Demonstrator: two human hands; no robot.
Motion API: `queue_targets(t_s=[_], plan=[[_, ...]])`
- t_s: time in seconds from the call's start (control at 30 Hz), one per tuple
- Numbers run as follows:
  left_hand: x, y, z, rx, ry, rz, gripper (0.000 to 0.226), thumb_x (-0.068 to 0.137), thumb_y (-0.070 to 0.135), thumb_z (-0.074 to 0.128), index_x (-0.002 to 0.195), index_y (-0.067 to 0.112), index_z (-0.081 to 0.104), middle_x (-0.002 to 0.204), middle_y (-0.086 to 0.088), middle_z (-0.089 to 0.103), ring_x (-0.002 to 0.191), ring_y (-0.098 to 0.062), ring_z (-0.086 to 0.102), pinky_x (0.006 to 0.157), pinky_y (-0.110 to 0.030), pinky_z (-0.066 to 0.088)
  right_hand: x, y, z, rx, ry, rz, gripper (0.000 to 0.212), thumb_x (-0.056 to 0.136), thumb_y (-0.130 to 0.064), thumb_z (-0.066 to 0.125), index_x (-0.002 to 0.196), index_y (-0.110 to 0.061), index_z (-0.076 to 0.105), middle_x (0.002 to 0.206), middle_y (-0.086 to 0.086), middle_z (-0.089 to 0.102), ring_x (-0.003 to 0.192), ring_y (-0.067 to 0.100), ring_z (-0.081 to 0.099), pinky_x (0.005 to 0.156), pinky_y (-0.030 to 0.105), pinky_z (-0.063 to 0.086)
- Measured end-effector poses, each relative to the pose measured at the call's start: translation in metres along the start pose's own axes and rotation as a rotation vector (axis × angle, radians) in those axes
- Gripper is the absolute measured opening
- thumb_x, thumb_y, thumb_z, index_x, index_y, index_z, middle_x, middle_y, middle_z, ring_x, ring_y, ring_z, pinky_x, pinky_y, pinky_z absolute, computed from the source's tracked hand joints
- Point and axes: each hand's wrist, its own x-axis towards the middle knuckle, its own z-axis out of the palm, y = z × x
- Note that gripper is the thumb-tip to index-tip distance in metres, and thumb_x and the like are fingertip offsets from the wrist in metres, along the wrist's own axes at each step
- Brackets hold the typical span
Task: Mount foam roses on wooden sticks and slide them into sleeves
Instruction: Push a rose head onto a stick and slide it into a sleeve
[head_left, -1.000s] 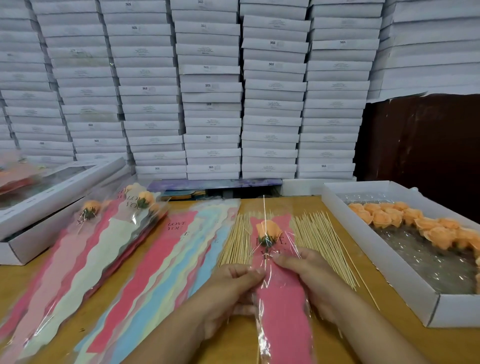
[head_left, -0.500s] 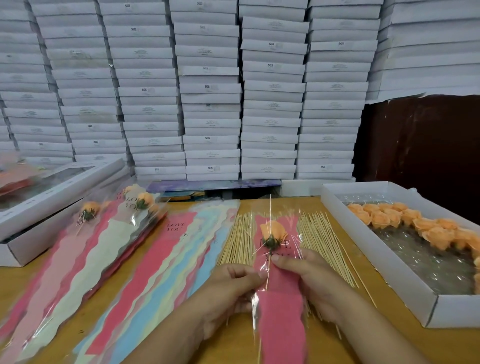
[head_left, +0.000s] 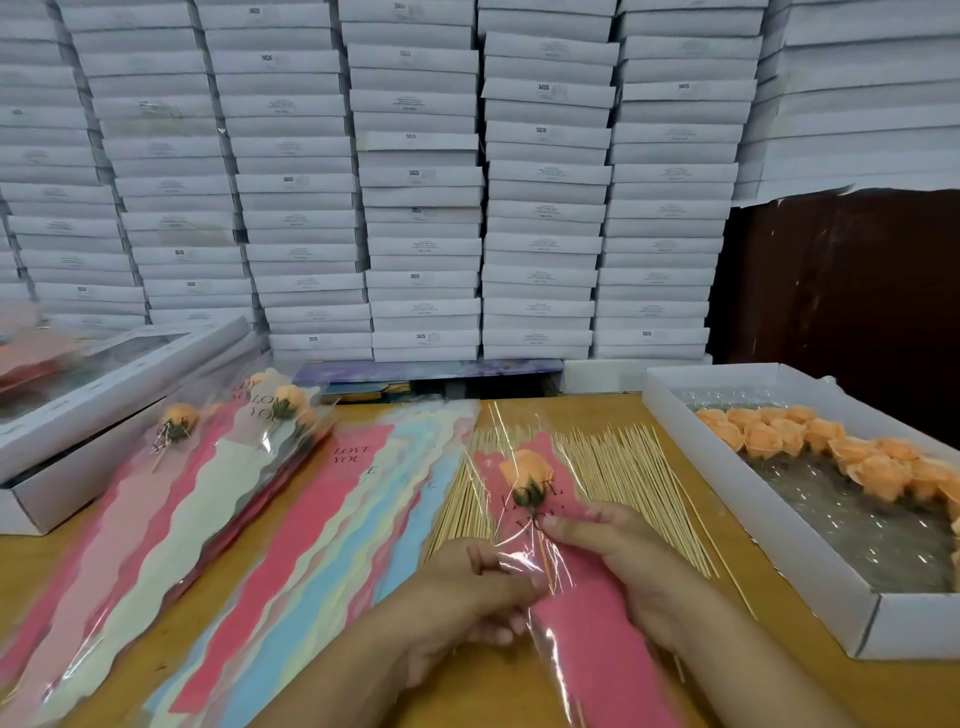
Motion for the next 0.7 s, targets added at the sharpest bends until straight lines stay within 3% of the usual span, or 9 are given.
queue_targets(t_s=[0.07,0.13,0.27,0.4,0.47,0.57,0.63,0.7], plan=[[0.001,-0.0011,0.0001,0.033,0.017,-0.002,0.019,0.085,0.013,0.078,0.067,0.019,0.076,0.061,-0.005,0.064,0.052,-0.009,0.059,0.051,-0.019,0.049,0.0,-0.0002,-0.0005,0.011,-0.003,0.005,0.048,0.071,-0.02,0.087,0.109,0.002,0.068,0.102,0.028,0.072,0.082,0.034,0.069,0.077,0.044,0.057],[0.0017,-0.001,0.0004,0.05,0.055,0.018,0.018,0.08,0.015,0.073,0.063,0.02,0.074,0.057,-0.003,0.06,0.05,-0.009,0.055,0.05,-0.02,0.046,-0.0006,-0.0001,-0.0004,0.018,-0.069,0.001,0.043,0.07,-0.022,0.087,0.105,-0.002,0.073,0.102,0.025,0.073,0.083,0.032,0.072,0.073,0.038,0.058],[0.0024,0.0001,-0.0004,-0.027,0.102,0.054,0.008,0.086,0.016,0.071,0.088,0.01,0.075,0.068,-0.007,0.063,0.055,-0.011,0.057,0.051,-0.021,0.046,-0.0011,0.0032,0.0005,-0.023,-0.1,-0.01,0.033,0.063,-0.027,0.088,0.091,-0.012,0.078,0.095,0.019,0.076,0.08,0.029,0.074,0.069,0.034,0.057],[0.0016,-0.0001,-0.0021,-0.059,0.059,0.024,0.037,0.085,0.026,0.08,0.105,-0.003,0.068,0.089,-0.017,0.069,0.066,-0.016,0.061,0.056,-0.022,0.052,-0.0008,0.0033,-0.0001,0.01,-0.022,-0.032,0.05,0.058,-0.027,0.094,0.098,-0.006,0.074,0.095,0.022,0.075,0.079,0.032,0.072,0.07,0.039,0.058],[0.0014,0.0002,-0.003,-0.089,0.037,0.02,0.039,0.081,0.024,0.084,0.101,-0.005,0.068,0.089,-0.017,0.066,0.069,-0.018,0.062,0.059,-0.024,0.054,-0.0021,0.0013,0.0,0.025,-0.001,-0.042,0.046,0.059,-0.03,0.09,0.095,-0.006,0.075,0.095,0.022,0.075,0.079,0.032,0.071,0.072,0.043,0.06],[0.0005,0.0018,-0.0029,-0.115,-0.013,0.037,0.02,0.08,0.02,0.085,0.089,0.007,0.072,0.078,-0.01,0.067,0.066,-0.016,0.065,0.061,-0.025,0.057,-0.0032,-0.0001,0.0004,0.028,0.001,-0.048,0.031,0.066,-0.029,0.086,0.09,-0.011,0.077,0.098,0.021,0.075,0.083,0.032,0.072,0.083,0.047,0.058],[0.0001,0.0022,-0.0023,-0.139,-0.024,0.037,0.023,0.076,0.019,0.087,0.09,0.008,0.073,0.08,-0.012,0.068,0.067,-0.017,0.066,0.06,-0.025,0.057,-0.004,-0.0008,0.0007,0.026,-0.002,-0.058,0.021,0.068,-0.029,0.084,0.084,-0.017,0.078,0.094,0.018,0.076,0.079,0.029,0.073,0.075,0.041,0.061],[0.0014,0.0016,-0.0028,-0.164,0.006,0.026,0.031,0.071,0.018,0.088,0.093,0.005,0.073,0.082,-0.017,0.067,0.065,-0.019,0.064,0.057,-0.025,0.057,-0.0041,-0.0013,0.0003,0.026,0.005,-0.058,0.027,0.067,-0.03,0.085,0.088,-0.013,0.077,0.093,0.017,0.076,0.079,0.029,0.073,0.07,0.037,0.06]])
